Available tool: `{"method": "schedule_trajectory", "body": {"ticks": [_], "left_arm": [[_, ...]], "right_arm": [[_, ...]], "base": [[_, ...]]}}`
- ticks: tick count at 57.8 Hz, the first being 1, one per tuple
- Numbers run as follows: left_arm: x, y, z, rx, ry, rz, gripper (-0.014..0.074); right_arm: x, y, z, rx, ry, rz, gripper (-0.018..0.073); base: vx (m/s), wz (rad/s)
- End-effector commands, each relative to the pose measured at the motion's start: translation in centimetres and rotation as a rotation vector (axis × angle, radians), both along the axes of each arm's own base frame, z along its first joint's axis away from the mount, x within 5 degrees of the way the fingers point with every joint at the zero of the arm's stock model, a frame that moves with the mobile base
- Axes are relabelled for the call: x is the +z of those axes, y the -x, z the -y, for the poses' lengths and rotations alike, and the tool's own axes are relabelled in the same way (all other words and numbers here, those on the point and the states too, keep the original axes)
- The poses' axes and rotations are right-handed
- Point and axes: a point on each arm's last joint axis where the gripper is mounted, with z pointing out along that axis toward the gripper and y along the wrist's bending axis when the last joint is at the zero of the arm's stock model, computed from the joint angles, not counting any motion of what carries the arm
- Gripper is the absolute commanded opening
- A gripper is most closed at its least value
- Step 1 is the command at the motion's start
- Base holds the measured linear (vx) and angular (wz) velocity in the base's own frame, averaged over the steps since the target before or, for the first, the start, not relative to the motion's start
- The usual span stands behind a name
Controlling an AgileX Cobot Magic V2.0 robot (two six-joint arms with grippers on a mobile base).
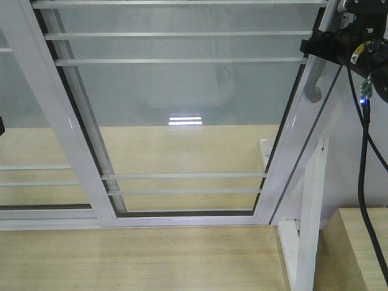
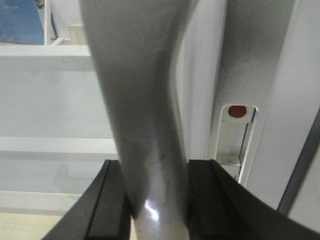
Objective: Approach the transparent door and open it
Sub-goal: 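Pull the handle with the right gripper, sliding the glass panel open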
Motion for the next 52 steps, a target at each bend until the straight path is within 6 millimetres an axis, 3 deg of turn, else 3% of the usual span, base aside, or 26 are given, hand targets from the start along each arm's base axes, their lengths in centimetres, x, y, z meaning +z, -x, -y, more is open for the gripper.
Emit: {"method": "schedule_trajectory", "body": {"ticks": [1,29,52], "left_arm": [[1.8,-0.3,0.0,0.001,0.007,0.116,0.0323],[1.8,-0.3,0.0,0.001,0.009,0.116,0.0323],[1.8,-0.3,0.0,0.001,0.009,0.115,0.0323]], "right_arm": [[3.5,0.4,-4.0,0.158,0.014,0.176,0.0295],[3.5,1.2,-8.7,0.272,0.008,0.189,0.0295],[3.6,2.8,-14.0,0.401,-0.008,0.194,0.0295]], "base": [[0.0,0.0],[0.0,0.0],[0.0,0.0]]}}
